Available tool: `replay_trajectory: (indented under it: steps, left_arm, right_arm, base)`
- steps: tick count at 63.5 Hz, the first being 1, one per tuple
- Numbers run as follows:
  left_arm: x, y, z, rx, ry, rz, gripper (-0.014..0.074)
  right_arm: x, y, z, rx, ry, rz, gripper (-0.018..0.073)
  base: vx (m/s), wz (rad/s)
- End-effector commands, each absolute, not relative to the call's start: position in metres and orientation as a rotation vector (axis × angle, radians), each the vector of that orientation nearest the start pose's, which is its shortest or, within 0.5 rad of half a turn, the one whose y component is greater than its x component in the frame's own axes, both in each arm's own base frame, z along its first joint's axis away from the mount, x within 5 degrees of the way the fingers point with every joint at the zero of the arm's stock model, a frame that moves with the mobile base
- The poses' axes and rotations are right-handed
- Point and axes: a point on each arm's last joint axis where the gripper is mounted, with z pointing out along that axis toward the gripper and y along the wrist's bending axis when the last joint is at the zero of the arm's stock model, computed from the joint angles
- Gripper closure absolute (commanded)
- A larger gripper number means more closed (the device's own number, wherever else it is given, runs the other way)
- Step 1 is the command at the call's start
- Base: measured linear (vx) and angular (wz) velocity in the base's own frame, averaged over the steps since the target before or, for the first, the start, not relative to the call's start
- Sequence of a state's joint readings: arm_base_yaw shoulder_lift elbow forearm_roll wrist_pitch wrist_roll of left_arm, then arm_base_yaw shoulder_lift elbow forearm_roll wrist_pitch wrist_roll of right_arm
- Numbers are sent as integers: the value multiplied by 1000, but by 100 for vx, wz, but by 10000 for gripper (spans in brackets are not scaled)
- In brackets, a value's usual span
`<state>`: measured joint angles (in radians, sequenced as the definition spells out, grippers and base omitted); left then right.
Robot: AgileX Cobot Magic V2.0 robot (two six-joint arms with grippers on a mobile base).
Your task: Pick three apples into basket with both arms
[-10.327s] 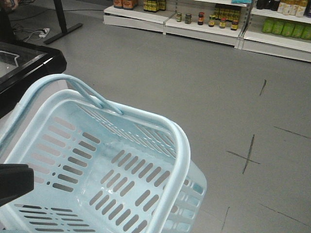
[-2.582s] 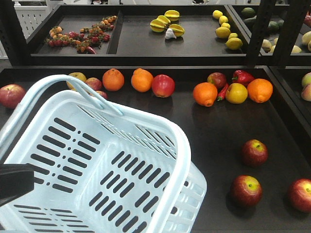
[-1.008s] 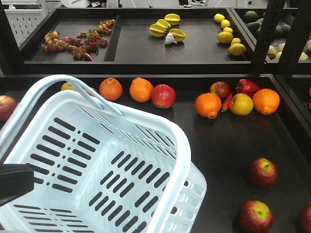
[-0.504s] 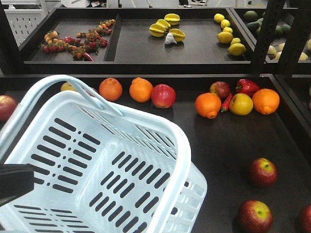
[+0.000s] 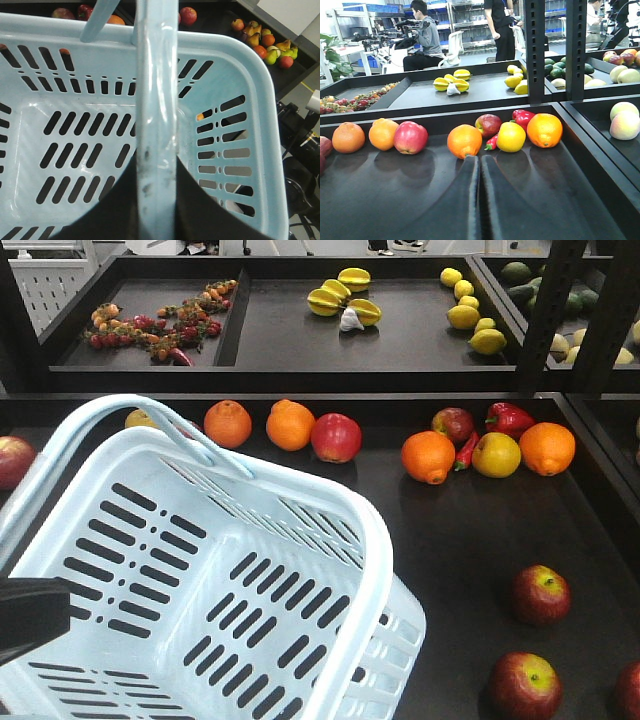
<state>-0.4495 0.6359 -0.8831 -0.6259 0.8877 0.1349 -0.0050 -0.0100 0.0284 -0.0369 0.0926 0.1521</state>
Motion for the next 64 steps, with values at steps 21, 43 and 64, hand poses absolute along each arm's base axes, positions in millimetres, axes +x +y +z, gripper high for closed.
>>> replay_trajectory:
  steps: [21,43,64]
  left_arm:
    - [73,-81,405,411,1943,-996,604]
    - [98,-94,396,485,1983,-949,603]
    - [165,-126,401,697,1991,-786,603]
  right_arm:
    - [56,-1,201,87,1516,75,564]
    - [56,-1,201,87,1516,75,564]
    - [56,-1,201,87,1516,75,564]
  base:
    - [0,0]
    - [0,0]
    - [0,0]
